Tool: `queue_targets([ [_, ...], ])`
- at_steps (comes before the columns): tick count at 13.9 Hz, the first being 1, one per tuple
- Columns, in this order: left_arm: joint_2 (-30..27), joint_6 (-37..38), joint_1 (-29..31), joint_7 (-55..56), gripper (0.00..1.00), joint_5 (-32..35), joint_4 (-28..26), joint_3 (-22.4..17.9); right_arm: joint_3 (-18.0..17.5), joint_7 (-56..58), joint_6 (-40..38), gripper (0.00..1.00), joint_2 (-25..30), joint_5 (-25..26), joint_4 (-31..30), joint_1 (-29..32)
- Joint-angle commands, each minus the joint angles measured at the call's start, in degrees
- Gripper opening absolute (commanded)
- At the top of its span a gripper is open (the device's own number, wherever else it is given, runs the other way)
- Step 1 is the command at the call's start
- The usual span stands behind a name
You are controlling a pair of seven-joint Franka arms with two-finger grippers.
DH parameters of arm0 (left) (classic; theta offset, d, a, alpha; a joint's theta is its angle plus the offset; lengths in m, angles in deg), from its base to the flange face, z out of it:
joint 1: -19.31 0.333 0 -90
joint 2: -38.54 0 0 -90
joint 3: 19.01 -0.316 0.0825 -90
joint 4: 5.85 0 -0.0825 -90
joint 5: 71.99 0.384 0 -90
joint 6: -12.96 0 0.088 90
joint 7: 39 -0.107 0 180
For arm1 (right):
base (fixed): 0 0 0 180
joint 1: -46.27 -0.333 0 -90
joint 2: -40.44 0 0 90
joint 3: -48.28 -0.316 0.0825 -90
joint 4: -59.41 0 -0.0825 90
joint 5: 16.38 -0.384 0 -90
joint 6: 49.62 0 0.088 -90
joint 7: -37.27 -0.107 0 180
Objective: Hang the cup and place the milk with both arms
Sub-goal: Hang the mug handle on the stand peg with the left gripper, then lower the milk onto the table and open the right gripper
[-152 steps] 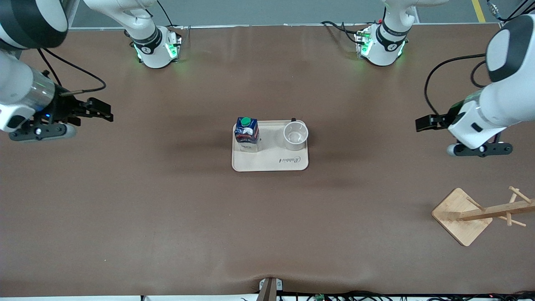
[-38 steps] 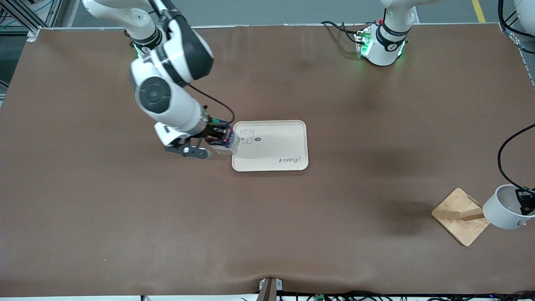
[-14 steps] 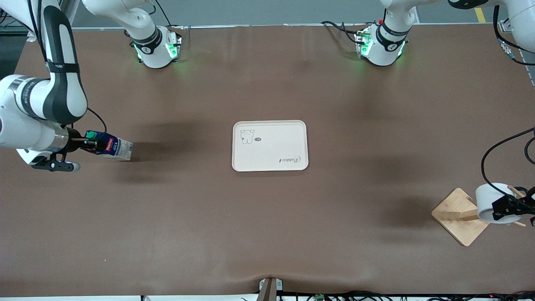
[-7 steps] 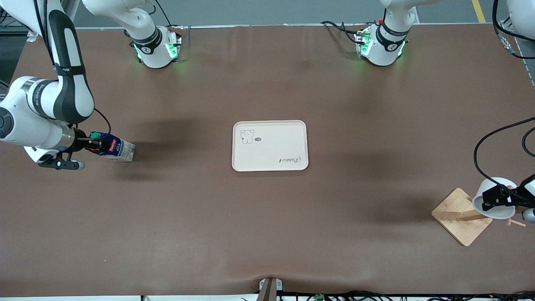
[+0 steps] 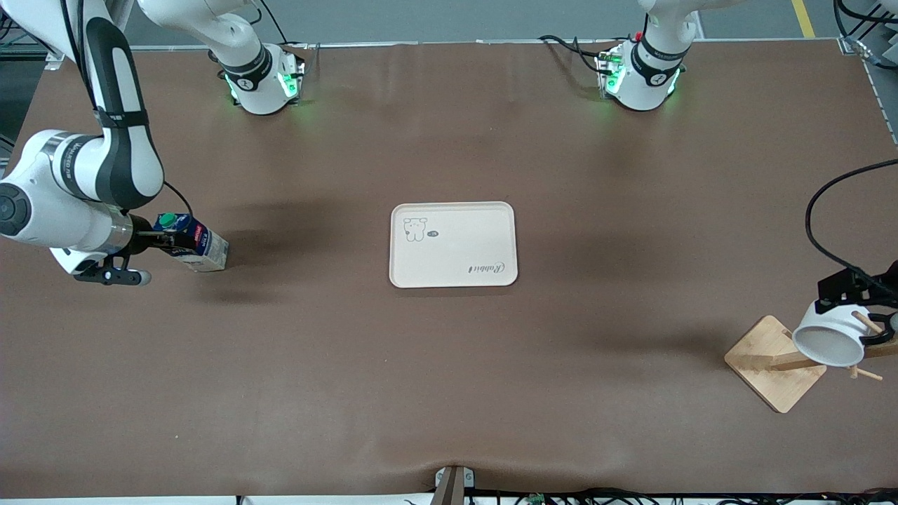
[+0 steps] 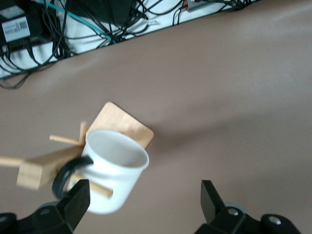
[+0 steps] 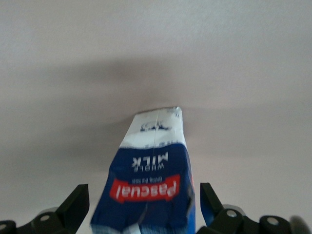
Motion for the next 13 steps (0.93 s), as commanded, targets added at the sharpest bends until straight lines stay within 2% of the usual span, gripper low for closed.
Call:
queue_targets([
  [1, -3.45, 5.06, -0.05, 3.41, 1.0, -0.36, -1.57, -0.15, -0.19, 0.56, -6.37, 1.0, 0.39, -0.84, 5.05, 0.05],
  [5, -7.4, 11.58, 0.04, 13.24, 1.0, -0.36, -4.45, 0.47, -1.42, 0.56, -6.74, 1.0, 0.39, -0.84, 6.56, 0.05],
  [10, -16.36, 11.5, 0.12, 24.42, 1.0, -0.36, -17.19, 4.07, -1.95, 0.56, -8.32, 1.0, 0.38, -0.84, 7.52, 0.14],
  [13, -19.0, 11.5, 0.21, 28.03, 1.0, 0.25, -21.07, 5.82, -2.74, 0.65, -9.02, 1.0, 0.47, -0.84, 11.82, 0.75],
])
